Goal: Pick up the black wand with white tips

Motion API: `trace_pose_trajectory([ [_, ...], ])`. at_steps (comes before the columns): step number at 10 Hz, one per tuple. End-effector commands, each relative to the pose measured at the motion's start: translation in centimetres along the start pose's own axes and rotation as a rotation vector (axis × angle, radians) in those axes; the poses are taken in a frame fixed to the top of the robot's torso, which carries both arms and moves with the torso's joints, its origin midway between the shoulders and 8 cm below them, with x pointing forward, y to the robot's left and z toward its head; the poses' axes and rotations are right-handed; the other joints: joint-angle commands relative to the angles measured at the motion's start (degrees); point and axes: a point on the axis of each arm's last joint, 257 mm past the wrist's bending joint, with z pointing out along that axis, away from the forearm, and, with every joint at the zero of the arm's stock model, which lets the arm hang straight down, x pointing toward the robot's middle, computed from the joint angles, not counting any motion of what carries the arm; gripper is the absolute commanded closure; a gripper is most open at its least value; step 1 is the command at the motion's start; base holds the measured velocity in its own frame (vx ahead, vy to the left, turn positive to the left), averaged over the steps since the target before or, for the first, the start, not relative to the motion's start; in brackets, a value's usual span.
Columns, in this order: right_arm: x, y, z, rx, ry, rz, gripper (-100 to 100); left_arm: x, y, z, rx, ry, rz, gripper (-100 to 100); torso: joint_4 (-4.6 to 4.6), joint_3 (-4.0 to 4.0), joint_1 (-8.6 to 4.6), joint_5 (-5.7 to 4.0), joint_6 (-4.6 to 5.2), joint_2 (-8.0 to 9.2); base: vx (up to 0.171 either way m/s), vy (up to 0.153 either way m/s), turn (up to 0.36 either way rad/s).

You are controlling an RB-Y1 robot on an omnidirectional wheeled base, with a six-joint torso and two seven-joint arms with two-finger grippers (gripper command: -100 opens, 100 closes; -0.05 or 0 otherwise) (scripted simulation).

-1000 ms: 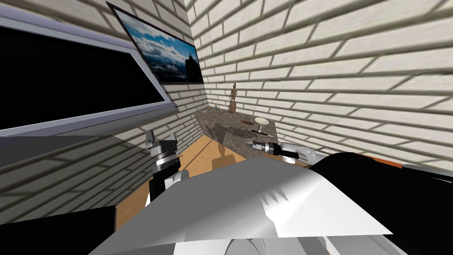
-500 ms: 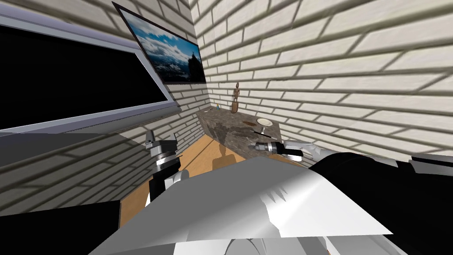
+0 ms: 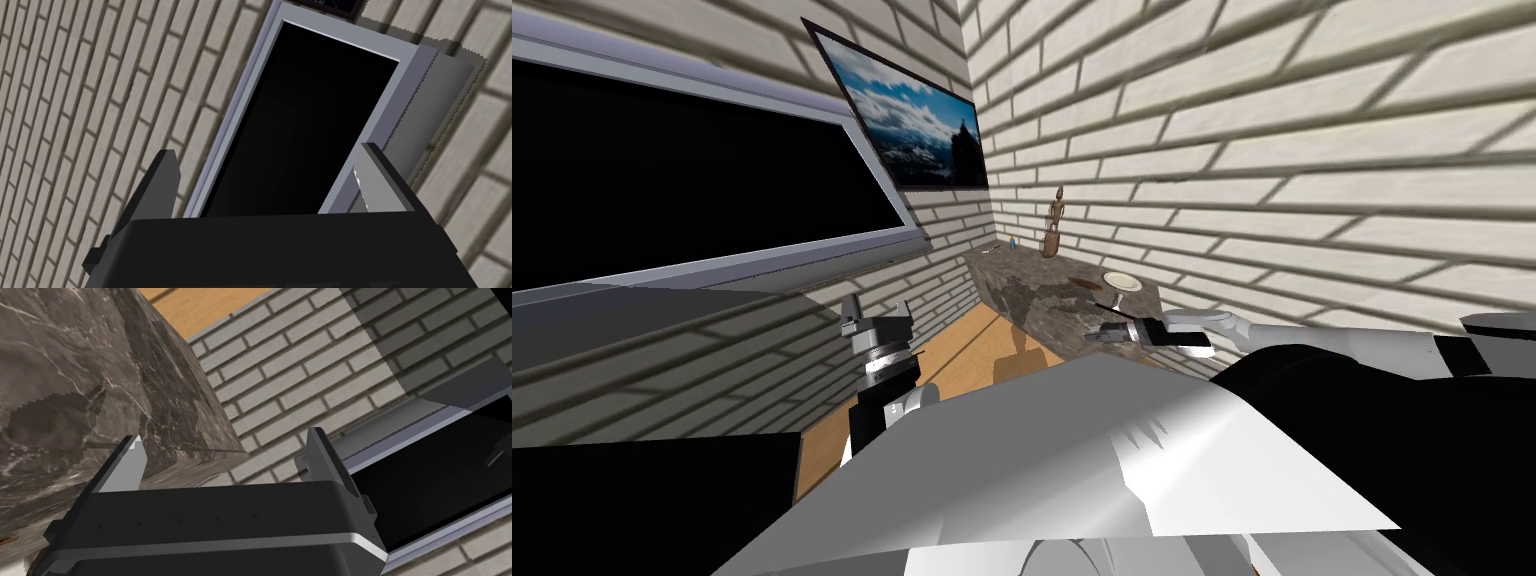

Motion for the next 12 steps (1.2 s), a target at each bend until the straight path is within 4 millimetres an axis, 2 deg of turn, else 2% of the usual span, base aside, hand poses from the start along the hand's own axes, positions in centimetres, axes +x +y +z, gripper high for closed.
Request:
trace_pose_trajectory([
  [1, 0.6, -1.4, -0.9, 0.033, 0.054, -0.034, -100, 0.0, 0.0, 0.0, 0.0, 0.0, 0.0, 0, 0.0, 0.0, 0.0, 0.0, 0.0, 0.0, 0.054, -0.015, 0.092],
  [2, 1.9, -2.9, -2.0, 0.07, 0.107, -0.052, -100, 0.0, 0.0, 0.0, 0.0, 0.0, 0.0, 0, 0.0, 0.01, 0.03, 0.0, 0.03, 0.01, 0.062, -0.008, 0.152],
  [4, 1.7, -3.4, -2.7, 0.083, 0.135, -0.076, -100, 0.0, 0.0, 0.0, 0.0, 0.0, 0.0, 0, 0.0, 0.01, 0.03, 0.0, 0.03, 0.03, 0.033, -0.014, 0.027],
  [5, 2.8, -4.9, -4.0, 0.121, 0.193, -0.099, -100, 0.0, 0.0, 0.0, 0.0, 0.0, 0.0, 0, 0.03, 0.07, 0.05, 0.0, 0.05, 0.13, 0.049, -0.007, 0.143],
  [6, 2.7, -5.1, -4.4, 0.128, 0.206, -0.111, -100, 0.0, 0.0, 0.0, 0.0, 0.0, 0.0, 0, 0.02, 0.04, 0.06, 0.01, 0.0, 0.06, 0.047, -0.016, 0.09],
  [7, 3.8, -6.5, -5.8, 0.162, 0.26, -0.129, -100, 0.0, 0.0, 0.0, 0.0, 0.0, 0.0, 0, 0.01, 0.03, 0.05, 0.0, 0.04, 0.06, 0.054, -0.025, 0.116],
  [8, 3.6, -6.7, -6.1, 0.169, 0.272, -0.141, -100, 0.0, 0.0, 0.0, 0.0, 0.0, 0.0, 0, 0.01, 0.02, 0.01, -0.01, 0.02, 0.03, 0.049, -0.03, 0.072],
  [9, 4.6, -7.8, -7.5, 0.199, 0.324, -0.158, -100, 0.0, 0.0, 0.0, 0.0, 0.0, 0.0, 0, 0.01, 0.02, 0.0, 0.0, 0.04, 0.04, 0.074, -0.024, 0.117],
  [10, 4.4, -8.1, -7.9, 0.206, 0.336, -0.169, -100, 0.0, 0.0, 0.0, 0.0, 0.0, 0.0, 0, 0.0, -0.02, 0.01, 0.0, 0.02, -0.03, 0.058, -0.025, 0.069],
  [11, 5.3, -9.1, -9.4, 0.234, 0.388, -0.186, -100, 0.0, 0.0, 0.0, 0.0, 0.0, 0.0, 0, 0.0, 0.0, 0.02, -0.01, 0.04, 0.0, 0.061, -0.041, 0.11],
  [12, 5.1, -9.2, -9.6, 0.238, 0.394, -0.192, -100, 0.0, 0.0, 0.0, 0.0, 0.0, 0.0, 0, 0.0, -0.01, -0.04, -0.02, 0.02, -0.01, 0.05, -0.036, 0.07],
])
